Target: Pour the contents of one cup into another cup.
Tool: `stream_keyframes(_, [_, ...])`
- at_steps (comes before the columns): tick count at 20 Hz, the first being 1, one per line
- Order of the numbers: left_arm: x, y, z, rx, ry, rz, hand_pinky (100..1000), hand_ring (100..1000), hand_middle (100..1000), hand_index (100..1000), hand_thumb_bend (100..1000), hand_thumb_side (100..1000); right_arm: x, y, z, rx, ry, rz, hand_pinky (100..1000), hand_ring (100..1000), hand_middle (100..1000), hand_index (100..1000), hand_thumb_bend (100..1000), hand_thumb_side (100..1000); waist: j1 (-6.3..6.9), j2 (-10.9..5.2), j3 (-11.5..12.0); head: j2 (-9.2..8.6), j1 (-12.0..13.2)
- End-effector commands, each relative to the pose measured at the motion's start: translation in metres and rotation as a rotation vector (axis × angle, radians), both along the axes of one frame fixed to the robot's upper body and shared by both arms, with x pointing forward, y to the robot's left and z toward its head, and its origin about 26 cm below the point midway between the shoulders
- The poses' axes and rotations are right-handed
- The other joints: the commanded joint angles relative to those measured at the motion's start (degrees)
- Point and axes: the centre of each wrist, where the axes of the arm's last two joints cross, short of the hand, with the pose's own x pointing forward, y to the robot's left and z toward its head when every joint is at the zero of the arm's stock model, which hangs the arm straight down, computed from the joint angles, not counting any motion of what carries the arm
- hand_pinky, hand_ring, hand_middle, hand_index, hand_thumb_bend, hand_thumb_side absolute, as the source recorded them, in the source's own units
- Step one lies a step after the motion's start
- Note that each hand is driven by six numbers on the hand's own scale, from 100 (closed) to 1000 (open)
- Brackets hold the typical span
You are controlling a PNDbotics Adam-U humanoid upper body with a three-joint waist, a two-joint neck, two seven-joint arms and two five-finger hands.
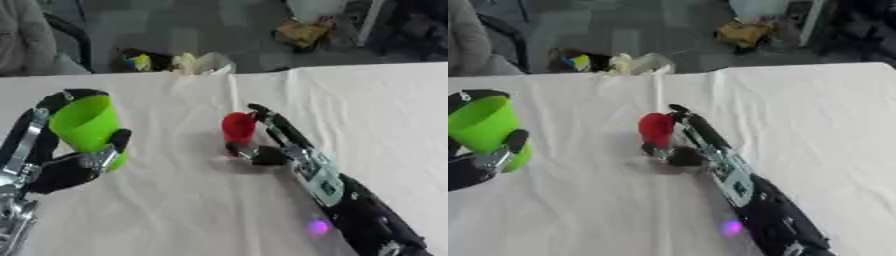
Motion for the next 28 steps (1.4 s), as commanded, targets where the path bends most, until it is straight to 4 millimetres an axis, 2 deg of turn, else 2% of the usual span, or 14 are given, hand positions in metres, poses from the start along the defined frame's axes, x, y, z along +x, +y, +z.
stream_keyframes(1, [-0.0003,-0.0008,0.0078,0.004,-0.025,-0.007,214,254,361,736,100,229,0.0037,0.0055,0.0140,-0.017,-0.044,0.025,923,1000,454,748,493,637,0.01,-1.02,0.01,-0.37,-0.15])
stream_keyframes(7, [-0.0005,-0.0013,0.0078,0.003,-0.024,-0.010,215,255,361,737,100,232,0.0038,0.0101,0.0128,-0.022,-0.040,0.037,911,964,405,713,429,608,-0.02,-1.04,-0.02,-0.34,-0.15])
stream_keyframes(13, [-0.0007,-0.0018,0.0076,0.002,-0.023,-0.012,216,255,362,737,100,238,0.0040,0.0105,0.0100,-0.031,-0.024,0.033,889,936,378,692,240,513,0.07,-1.02,-0.05,-0.38,-0.12])
stream_keyframes(16, [-0.0008,-0.0019,0.0074,0.002,-0.022,-0.012,217,255,362,737,100,240,0.0040,0.0096,0.0083,-0.032,-0.013,0.019,866,899,336,664,107,415,0.15,-0.98,0.00,-0.40,-0.11])
stream_keyframes(19, [-0.0008,-0.0018,0.0073,0.001,-0.022,-0.012,217,255,361,735,100,241,0.0039,0.0094,0.0068,-0.033,-0.002,0.009,857,894,327,656,100,366,0.21,-0.95,0.03,-0.41,-0.14])
stream_keyframes(28, [-0.0030,0.0050,0.0112,-0.020,-0.037,0.011,220,257,362,734,100,242,0.0013,0.0047,0.0147,-0.013,-0.016,-0.003,855,892,330,654,100,367,0.22,-1.32,-0.79,-0.25,-0.01])
